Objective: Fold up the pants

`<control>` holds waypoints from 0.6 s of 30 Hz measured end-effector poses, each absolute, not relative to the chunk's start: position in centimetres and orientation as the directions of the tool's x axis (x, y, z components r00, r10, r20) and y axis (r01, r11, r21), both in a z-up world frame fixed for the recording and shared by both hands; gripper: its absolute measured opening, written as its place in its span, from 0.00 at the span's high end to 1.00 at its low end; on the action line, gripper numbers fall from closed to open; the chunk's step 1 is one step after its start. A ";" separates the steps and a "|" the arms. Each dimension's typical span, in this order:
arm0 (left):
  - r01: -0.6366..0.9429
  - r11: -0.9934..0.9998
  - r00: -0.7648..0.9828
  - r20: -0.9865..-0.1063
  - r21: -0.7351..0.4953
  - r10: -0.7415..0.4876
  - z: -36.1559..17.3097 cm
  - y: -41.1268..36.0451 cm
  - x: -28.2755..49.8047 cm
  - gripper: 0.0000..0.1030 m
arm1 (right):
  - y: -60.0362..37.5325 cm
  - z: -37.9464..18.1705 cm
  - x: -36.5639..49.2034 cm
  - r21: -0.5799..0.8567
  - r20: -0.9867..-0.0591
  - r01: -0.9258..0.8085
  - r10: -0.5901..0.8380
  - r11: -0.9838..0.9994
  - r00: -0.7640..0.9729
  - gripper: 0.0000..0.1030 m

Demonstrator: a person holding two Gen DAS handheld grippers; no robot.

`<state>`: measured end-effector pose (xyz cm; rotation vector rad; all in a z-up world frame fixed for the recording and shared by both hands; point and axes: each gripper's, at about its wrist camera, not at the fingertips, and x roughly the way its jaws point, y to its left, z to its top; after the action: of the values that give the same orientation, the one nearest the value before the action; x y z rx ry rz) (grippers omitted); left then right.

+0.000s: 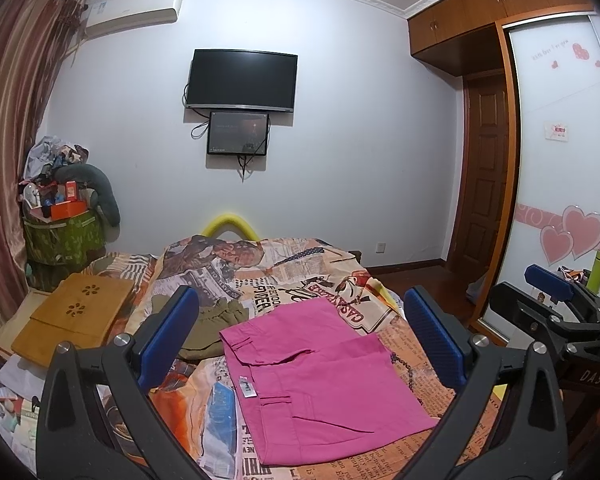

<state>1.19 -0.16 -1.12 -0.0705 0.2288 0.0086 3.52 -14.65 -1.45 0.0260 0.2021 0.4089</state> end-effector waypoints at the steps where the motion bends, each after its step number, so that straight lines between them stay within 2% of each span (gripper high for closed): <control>1: -0.017 0.997 0.974 -0.228 -0.069 0.001 -1.1 -0.2 1.2 0.00 | -14.7 -1.5 3.5 0.066 -0.190 -0.392 0.397 0.918 0.898 0.00; 11: -0.017 0.997 0.971 -0.239 -0.071 0.000 -1.5 0.0 1.7 0.00 | -14.6 -1.9 4.1 0.076 -0.206 -0.388 0.395 0.919 0.895 0.00; 18: -0.011 0.997 0.956 -0.293 -0.074 -0.011 -2.4 0.6 4.3 0.00 | -14.6 -2.6 5.8 0.091 -0.240 -0.375 0.386 0.923 0.891 0.00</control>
<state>4.27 0.55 -2.44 -0.0747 0.2971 0.0001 5.85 -14.63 -2.63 0.0428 0.2574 0.3949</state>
